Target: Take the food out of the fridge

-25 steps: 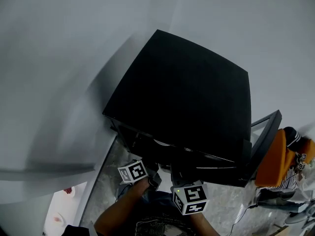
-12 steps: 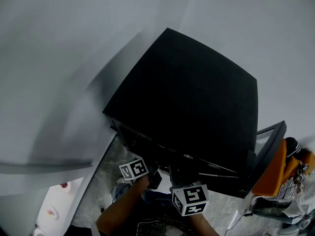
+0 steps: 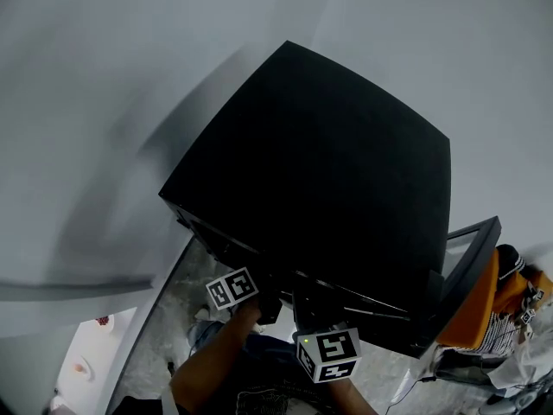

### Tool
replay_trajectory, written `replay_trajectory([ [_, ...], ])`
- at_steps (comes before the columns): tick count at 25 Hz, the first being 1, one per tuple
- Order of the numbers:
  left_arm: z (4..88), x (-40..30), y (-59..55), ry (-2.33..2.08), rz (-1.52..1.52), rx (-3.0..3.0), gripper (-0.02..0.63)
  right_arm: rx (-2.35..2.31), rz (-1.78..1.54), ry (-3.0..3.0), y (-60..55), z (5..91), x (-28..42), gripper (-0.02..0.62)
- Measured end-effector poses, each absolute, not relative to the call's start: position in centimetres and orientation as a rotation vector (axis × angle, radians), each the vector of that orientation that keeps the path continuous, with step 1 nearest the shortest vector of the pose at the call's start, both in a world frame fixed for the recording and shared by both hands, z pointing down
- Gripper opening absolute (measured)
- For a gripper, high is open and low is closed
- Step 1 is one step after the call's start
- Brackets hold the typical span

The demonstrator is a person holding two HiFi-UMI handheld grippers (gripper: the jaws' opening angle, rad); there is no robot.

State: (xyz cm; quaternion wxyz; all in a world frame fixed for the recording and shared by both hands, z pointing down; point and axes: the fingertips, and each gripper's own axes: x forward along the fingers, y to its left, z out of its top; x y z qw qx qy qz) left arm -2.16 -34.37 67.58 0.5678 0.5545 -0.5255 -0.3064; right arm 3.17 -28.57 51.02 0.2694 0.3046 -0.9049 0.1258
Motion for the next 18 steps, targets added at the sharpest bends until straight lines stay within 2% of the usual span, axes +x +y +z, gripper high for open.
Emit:
replay_trajectory([
  [7,67.91,-2.24,-35.07,-1.263,-0.726,1.226,0.095,0.772,0.330,-2.444,-28.19,51.54,3.33,0.021],
  [18,67.94,-2.42,-35.05,-1.231,-0.826,1.106,0.058,0.710,0.334,-2.468,-27.83,51.95,3.42,0.021],
])
